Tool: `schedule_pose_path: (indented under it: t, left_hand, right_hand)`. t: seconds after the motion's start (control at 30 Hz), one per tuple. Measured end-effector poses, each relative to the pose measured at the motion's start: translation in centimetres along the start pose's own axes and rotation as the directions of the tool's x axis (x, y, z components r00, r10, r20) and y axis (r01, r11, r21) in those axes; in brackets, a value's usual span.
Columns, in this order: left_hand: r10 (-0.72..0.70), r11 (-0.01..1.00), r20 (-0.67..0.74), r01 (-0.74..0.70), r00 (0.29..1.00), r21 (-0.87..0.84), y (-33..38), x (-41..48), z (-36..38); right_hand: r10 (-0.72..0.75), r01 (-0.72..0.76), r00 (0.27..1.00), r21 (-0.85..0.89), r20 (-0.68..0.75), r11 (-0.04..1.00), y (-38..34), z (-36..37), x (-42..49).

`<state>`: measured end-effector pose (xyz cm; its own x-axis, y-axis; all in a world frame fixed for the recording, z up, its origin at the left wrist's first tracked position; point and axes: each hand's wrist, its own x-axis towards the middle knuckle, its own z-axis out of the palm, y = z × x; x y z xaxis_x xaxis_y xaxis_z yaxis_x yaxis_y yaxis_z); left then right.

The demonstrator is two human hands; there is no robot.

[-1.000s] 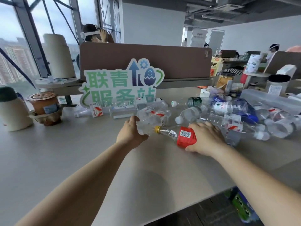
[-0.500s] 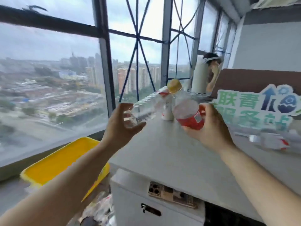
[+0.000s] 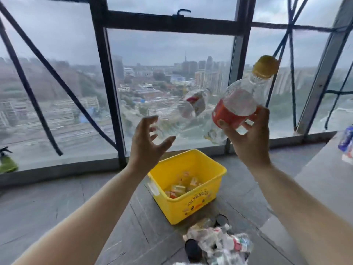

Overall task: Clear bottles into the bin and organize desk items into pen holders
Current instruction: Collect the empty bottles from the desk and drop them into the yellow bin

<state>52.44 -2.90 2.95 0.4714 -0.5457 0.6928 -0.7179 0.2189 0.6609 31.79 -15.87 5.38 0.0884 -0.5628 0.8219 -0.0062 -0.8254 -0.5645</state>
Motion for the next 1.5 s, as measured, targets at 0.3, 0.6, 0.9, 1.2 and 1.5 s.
schedule_pose_path:
  t: [0.3,0.6,0.9,1.2,1.5]
  left_hand:
    - [-0.57,0.596,0.305,0.129,0.763,0.792,-9.6,10.2,6.3]
    - [-0.558,0.665,0.428,0.076,0.71,0.743,-11.4,4.6,8.4]
    - [-0.315,0.898,0.561,0.048,0.766,0.438,-0.7,-0.9,12.0]
    - [0.075,0.985,0.717,-0.164,0.693,0.056,16.2,-5.7,22.8]
    - [0.337,0.936,0.787,-0.274,0.517,-0.221,31.8,-15.6,34.7]
  right_hand:
    - [0.684,-0.287,0.672,-0.752,0.284,0.594,13.7,10.4,3.8]
    - [0.767,-0.177,0.5,-0.82,0.402,0.545,15.8,6.7,-2.1]
    - [0.622,-0.09,0.618,-0.743,0.481,0.664,7.6,-4.6,-3.1]
    - [0.6,-0.218,0.794,-0.872,0.103,0.438,-0.1,-25.5,-3.9]
    - [0.611,-0.44,0.735,-0.892,-0.295,0.098,-7.3,-47.5,-10.2]
